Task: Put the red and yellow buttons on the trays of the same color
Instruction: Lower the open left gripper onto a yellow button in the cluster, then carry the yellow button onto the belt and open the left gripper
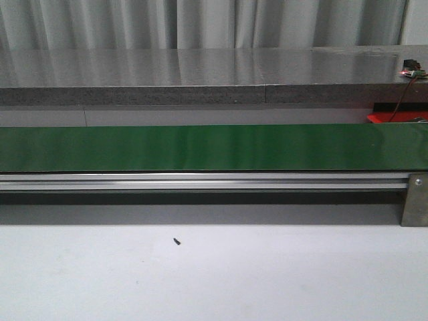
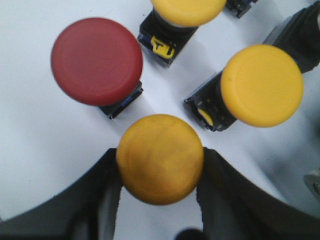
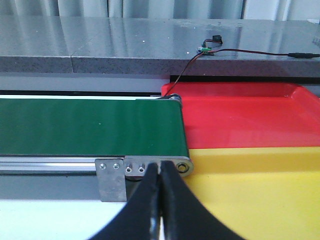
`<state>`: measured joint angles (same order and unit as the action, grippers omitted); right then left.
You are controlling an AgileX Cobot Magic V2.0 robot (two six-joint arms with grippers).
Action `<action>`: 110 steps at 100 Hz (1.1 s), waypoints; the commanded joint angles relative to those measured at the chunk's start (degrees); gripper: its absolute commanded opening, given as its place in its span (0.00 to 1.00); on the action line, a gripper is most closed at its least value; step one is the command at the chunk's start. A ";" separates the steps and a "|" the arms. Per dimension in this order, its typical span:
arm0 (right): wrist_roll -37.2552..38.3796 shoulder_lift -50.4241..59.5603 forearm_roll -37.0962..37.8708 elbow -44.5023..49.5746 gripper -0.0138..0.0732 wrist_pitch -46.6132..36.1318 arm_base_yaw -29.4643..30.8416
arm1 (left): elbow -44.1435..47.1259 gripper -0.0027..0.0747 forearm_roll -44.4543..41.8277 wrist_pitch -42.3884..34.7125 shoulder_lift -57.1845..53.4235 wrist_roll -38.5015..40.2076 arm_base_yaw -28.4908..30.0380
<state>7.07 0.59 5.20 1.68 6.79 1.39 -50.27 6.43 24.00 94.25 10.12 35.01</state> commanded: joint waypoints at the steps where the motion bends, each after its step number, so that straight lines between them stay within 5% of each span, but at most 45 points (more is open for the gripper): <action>1: -0.01 1.10 0.14 -1.06 0.08 -4.52 0.15 | -1.73 0.23 0.55 -2.47 -1.98 0.35 0.17; 53: -0.01 1.10 0.14 -1.06 0.08 -4.52 0.15 | -4.16 0.23 0.31 7.43 -15.28 -2.21 -1.01; 110: -0.01 1.10 0.14 -1.06 0.08 -4.52 0.15 | -18.64 0.24 2.12 12.28 -8.45 -2.32 -16.67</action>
<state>7.07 0.59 5.20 1.68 6.79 1.39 -66.28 7.29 38.49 85.44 7.75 20.16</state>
